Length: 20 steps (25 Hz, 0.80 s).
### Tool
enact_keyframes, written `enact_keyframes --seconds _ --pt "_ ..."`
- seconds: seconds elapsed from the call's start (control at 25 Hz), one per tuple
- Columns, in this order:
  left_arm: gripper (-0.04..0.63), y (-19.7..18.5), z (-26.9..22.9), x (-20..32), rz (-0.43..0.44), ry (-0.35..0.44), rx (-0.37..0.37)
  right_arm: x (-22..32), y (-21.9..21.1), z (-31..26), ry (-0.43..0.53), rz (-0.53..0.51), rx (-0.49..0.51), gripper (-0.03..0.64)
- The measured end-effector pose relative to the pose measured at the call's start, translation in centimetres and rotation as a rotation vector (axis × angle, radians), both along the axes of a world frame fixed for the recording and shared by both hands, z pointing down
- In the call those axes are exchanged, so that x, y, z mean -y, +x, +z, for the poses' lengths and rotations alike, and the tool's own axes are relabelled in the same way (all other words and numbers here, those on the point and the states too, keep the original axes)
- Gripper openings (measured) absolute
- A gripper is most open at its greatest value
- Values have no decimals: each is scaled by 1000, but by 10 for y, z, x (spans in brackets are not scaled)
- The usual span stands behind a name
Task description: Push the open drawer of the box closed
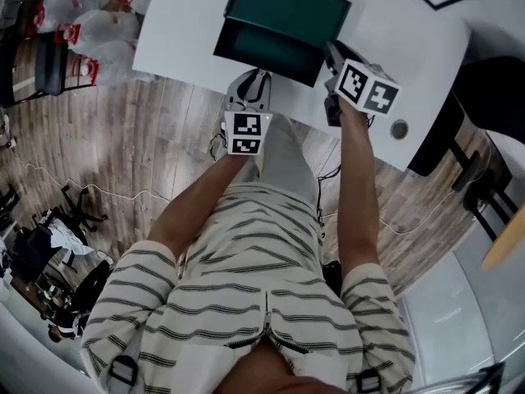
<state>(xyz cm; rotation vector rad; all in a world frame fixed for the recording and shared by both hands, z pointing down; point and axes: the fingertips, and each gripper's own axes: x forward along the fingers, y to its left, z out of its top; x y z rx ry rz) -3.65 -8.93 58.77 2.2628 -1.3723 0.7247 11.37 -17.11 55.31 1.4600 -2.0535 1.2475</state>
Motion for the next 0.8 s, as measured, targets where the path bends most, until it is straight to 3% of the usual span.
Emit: enact_keyframes --seconds 0.8 --pt "74 7 1 23 6 4 8 -1 -1 -1 -3 -34 -28 89"
